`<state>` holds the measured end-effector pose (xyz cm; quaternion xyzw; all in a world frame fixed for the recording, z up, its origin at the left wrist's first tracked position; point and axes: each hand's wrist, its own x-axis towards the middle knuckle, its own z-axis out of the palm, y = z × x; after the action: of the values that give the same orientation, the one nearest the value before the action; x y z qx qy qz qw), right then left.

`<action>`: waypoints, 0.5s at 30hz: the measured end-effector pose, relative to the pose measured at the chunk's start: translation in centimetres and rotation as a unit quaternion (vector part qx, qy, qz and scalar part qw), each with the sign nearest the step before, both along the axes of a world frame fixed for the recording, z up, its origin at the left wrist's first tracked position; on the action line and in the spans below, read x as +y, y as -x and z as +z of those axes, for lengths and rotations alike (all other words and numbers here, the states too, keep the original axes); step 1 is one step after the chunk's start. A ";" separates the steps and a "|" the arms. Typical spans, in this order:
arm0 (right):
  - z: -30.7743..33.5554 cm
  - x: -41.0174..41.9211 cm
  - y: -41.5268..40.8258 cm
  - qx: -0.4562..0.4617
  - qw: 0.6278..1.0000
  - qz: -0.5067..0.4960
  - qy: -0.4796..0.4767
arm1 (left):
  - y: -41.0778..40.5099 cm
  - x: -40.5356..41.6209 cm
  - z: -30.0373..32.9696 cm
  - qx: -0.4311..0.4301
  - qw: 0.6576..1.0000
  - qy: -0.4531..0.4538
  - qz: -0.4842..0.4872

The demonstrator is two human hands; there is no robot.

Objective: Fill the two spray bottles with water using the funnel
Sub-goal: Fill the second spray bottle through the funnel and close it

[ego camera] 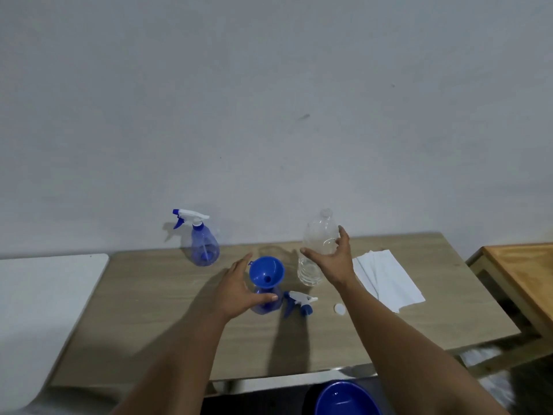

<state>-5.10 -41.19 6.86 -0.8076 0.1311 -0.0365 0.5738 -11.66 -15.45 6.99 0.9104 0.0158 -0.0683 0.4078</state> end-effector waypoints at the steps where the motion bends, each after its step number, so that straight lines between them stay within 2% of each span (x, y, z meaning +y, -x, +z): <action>1: -0.4 0.1 -0.3 0.000 1.000 0.010 0.003 | -0.1 -0.1 -0.1 0.002 1.000 0.001 0.000; 8: -1.8 1.1 -1.6 -0.025 0.999 -0.041 0.026 | -0.8 0.1 -0.4 0.013 1.000 0.021 0.014; 15: -0.6 1.1 0.0 -0.079 0.990 -0.113 -0.043 | -0.8 0.2 -0.6 0.018 0.998 0.052 0.010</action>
<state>-5.14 -40.11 6.25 -0.7569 0.1776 -0.1590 0.6086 -10.89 -15.20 6.38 0.8865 0.0289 -0.0809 0.4547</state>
